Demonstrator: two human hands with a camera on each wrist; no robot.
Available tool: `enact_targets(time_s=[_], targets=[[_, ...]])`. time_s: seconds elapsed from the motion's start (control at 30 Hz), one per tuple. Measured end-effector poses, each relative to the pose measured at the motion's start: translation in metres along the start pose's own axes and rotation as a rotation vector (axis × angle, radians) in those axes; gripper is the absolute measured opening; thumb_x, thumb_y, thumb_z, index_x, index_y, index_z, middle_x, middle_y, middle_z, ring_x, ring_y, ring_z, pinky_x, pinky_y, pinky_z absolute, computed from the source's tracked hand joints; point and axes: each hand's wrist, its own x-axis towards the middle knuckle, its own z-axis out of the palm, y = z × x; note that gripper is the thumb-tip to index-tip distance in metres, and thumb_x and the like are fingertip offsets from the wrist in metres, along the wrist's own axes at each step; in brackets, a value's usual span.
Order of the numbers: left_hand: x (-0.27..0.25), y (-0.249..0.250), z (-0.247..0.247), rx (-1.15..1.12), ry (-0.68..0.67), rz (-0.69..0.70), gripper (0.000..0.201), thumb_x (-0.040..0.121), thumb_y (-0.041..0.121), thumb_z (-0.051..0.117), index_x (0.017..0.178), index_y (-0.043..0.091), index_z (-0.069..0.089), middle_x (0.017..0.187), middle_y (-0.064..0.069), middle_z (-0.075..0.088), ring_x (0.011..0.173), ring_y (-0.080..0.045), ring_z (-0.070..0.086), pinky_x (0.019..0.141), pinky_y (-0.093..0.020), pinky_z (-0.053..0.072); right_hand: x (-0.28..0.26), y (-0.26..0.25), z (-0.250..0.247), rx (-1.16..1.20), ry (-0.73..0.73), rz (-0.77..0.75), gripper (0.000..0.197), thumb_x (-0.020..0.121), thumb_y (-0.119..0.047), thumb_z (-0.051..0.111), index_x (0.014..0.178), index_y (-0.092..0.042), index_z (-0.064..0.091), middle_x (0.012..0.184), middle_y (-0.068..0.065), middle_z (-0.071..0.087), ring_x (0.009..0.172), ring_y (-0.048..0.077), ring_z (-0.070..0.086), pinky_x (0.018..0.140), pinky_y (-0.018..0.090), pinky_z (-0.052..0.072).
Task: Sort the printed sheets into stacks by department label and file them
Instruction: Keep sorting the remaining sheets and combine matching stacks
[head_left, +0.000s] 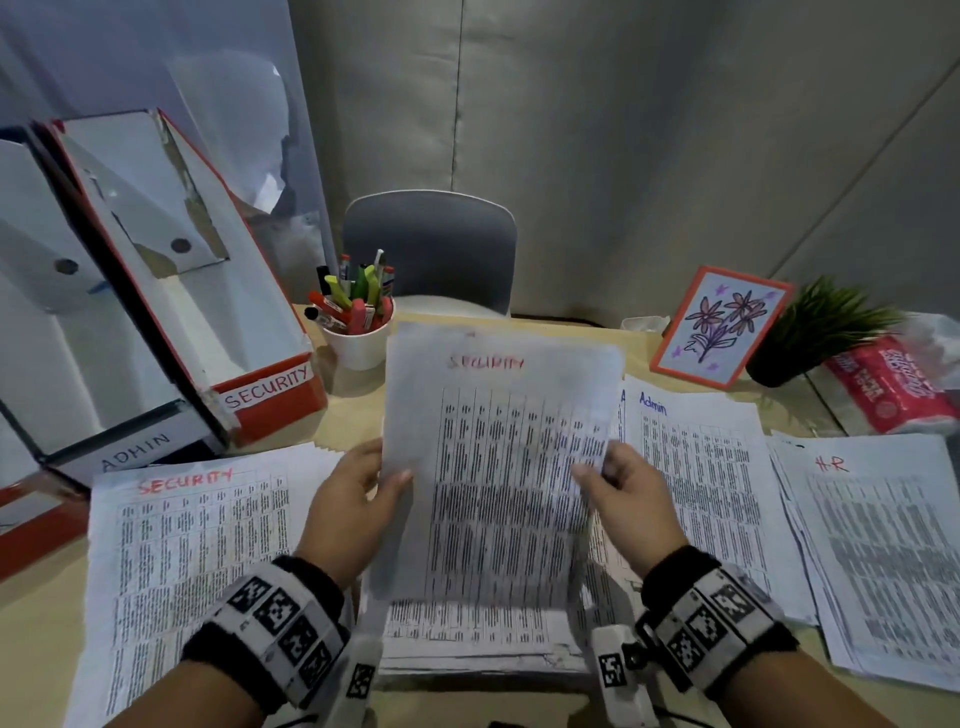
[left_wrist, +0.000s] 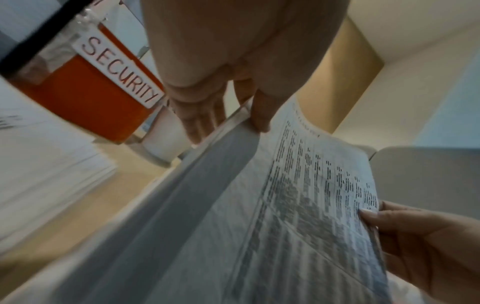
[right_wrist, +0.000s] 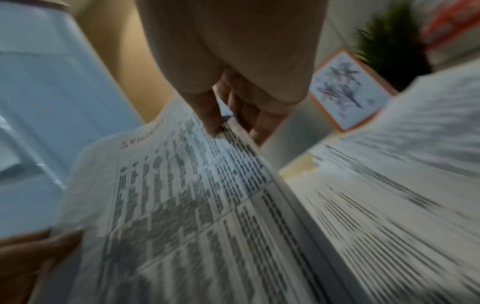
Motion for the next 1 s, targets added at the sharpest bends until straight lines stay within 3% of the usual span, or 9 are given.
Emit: enact_targets(time_s=[0.1,0.27,0.37,0.47,0.57,0.67,0.8,0.93,1.0], targets=[[0.003,0.032,-0.009,-0.186,0.088,0.076,0.009,0.095,0.015,0.055,0.09,0.022,0.058,0.082,0.015,0.063,0.074,0.006,0.056,0.06,-0.005,0.041,-0.008,-0.039,-0.007,0.068,0.104,-0.193,0.031,0.096,-0.011,0.052,0.071,-0.012,0.033,0.055,-0.01,0.03,0.047,0.002,0.027,0.045,0.013,0.026],[0.0,0.035,-0.007,-0.478,0.035,0.157,0.014,0.091,0.026,0.044,0.103,0.029,0.051,0.097,0.014,0.065,0.086,0.007,0.059,0.071,-0.009,0.048,-0.016,-0.038,-0.011,-0.152,0.104,-0.303,0.018,0.099,-0.019,0.043,0.081,-0.023,0.041,0.062,-0.005,0.046,0.052,0.006,0.04,0.051,0.024,0.028],[-0.009,0.013,0.009,-0.323,-0.02,0.059,0.016,0.098,0.016,0.044,0.107,0.028,0.051,0.095,0.018,0.063,0.089,0.0,0.059,0.072,-0.014,0.047,-0.018,-0.006,-0.003,-0.335,-0.046,-0.158,0.016,0.1,-0.022,0.039,0.094,-0.01,0.048,0.075,0.013,0.057,0.065,0.025,0.051,0.056,0.03,0.034],[-0.012,0.0,0.018,-0.222,0.007,-0.026,0.021,0.1,0.011,0.041,0.117,0.018,0.051,0.1,0.008,0.059,0.094,-0.015,0.055,0.08,-0.028,0.048,-0.022,0.005,0.004,-0.397,-0.095,-0.099,0.021,0.1,-0.024,0.039,0.088,-0.009,0.048,0.07,0.01,0.054,0.06,0.016,0.043,0.055,0.029,0.032],[-0.009,0.003,0.015,-0.227,0.078,-0.092,0.017,0.1,0.011,0.041,0.11,0.021,0.052,0.096,0.005,0.062,0.091,-0.018,0.06,0.076,-0.032,0.051,-0.02,0.0,0.004,-0.397,-0.061,-0.133,0.023,0.099,-0.021,0.044,0.078,-0.011,0.046,0.065,0.008,0.052,0.059,0.018,0.048,0.055,0.029,0.034],[-0.008,0.008,-0.001,-0.175,0.177,-0.072,0.021,0.098,0.006,0.041,0.108,0.02,0.054,0.09,0.01,0.061,0.081,-0.007,0.059,0.066,-0.01,0.045,-0.017,-0.005,0.004,-0.349,-0.045,-0.149,0.016,0.097,-0.018,0.05,0.081,-0.018,0.05,0.076,0.004,0.064,0.075,0.018,0.063,0.062,0.028,0.043],[-0.022,-0.002,-0.036,-0.131,0.238,-0.085,0.015,0.098,0.01,0.043,0.095,0.021,0.053,0.076,0.013,0.057,0.068,-0.004,0.052,0.056,-0.005,0.036,-0.017,0.011,-0.001,-0.323,-0.187,0.043,0.019,0.096,-0.016,0.051,0.111,-0.026,0.055,0.103,-0.003,0.067,0.088,0.014,0.066,0.079,0.035,0.05],[-0.043,-0.037,-0.082,-0.069,0.256,-0.205,0.02,0.098,0.012,0.044,0.079,0.014,0.05,0.069,-0.004,0.055,0.063,-0.017,0.049,0.052,-0.018,0.033,-0.015,0.032,-0.007,-0.425,-0.285,0.339,0.023,0.089,-0.018,0.062,0.111,-0.016,0.057,0.105,0.012,0.062,0.092,0.027,0.06,0.085,0.041,0.048],[-0.058,-0.057,-0.105,0.008,0.252,-0.289,0.027,0.098,0.011,0.044,0.073,0.021,0.045,0.067,0.002,0.05,0.061,-0.013,0.046,0.049,-0.017,0.029,-0.014,0.037,-0.007,-0.436,-0.324,0.415,0.021,0.088,-0.011,0.063,0.108,-0.006,0.057,0.105,0.016,0.06,0.093,0.028,0.056,0.093,0.044,0.044]])
